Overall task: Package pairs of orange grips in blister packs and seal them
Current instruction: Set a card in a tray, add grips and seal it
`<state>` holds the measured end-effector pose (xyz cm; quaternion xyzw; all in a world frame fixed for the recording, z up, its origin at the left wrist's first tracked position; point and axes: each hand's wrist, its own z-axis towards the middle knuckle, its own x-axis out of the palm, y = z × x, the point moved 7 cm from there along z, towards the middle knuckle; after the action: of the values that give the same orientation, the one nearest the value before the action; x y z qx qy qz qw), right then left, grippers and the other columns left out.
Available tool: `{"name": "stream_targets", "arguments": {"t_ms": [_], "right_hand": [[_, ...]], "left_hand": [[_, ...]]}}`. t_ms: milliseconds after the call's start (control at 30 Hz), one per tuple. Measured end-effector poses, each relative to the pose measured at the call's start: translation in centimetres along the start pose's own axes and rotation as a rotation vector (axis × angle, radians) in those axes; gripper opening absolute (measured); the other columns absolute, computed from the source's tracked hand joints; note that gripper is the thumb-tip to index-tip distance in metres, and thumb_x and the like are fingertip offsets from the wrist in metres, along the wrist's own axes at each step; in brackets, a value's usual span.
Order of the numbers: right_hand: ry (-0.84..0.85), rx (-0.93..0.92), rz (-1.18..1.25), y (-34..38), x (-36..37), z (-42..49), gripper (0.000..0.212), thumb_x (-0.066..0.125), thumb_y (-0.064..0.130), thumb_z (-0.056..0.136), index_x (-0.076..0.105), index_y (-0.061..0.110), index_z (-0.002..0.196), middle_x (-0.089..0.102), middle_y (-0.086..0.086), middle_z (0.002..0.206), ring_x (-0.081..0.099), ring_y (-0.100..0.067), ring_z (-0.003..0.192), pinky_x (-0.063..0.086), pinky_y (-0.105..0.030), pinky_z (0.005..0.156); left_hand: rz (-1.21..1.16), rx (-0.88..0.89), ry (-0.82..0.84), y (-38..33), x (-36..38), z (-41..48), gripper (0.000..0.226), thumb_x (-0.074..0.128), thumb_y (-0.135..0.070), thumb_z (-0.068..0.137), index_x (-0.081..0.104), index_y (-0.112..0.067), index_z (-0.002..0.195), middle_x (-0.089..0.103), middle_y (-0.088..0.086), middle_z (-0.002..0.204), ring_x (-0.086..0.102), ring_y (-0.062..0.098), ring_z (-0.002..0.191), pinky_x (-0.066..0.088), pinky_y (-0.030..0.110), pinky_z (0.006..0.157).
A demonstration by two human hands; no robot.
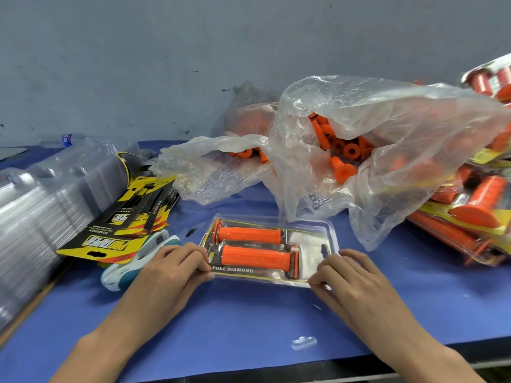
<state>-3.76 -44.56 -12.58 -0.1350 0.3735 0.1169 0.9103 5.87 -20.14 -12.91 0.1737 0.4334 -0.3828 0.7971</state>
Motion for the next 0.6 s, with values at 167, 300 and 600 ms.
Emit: {"name": "stream_targets", "arguments": {"t_ms": [167, 300, 600], "right_hand": [[0.012, 0.0, 0.081, 0.6, -0.4, 1.0, 0.012, 0.073, 0.017, 0.086, 0.065, 0.017, 0.078, 0.072, 0.006, 0.105, 0.069, -0.013, 0.094, 0.048, -0.037, 0.099], [0.061, 0.029, 0.13, 1.0, 0.1, 1.4, 0.02, 0.082, 0.013, 0.074, 0.063, 0.017, 0.075, 0.073, 0.007, 0.101, 0.07, -0.009, 0.088, 0.053, -0.037, 0.094], [0.186, -0.074, 0.192, -0.5, 0.4, 0.8, 0.012, 0.071, 0.026, 0.085, 0.071, 0.026, 0.097, 0.067, 0.016, 0.104, 0.066, -0.003, 0.095, 0.047, -0.035, 0.102]], "left_hand": [[0.139, 0.064, -0.036, -2.3, -0.1, 1.1, 0.025, 0.049, -0.035, 0.091, 0.068, -0.022, 0.1, 0.063, -0.004, 0.099, 0.061, 0.021, 0.088, 0.042, 0.035, 0.086], [0.15, 0.151, -0.048, -5.1, 0.9, 1.8, 0.016, 0.057, -0.03, 0.092, 0.069, -0.022, 0.097, 0.063, -0.004, 0.094, 0.061, 0.02, 0.081, 0.046, 0.032, 0.076], [0.113, 0.081, -0.045, -3.8, 0.7, 2.1, 0.025, 0.048, -0.03, 0.096, 0.066, -0.021, 0.082, 0.062, -0.007, 0.084, 0.063, 0.018, 0.074, 0.053, 0.034, 0.059]]}}
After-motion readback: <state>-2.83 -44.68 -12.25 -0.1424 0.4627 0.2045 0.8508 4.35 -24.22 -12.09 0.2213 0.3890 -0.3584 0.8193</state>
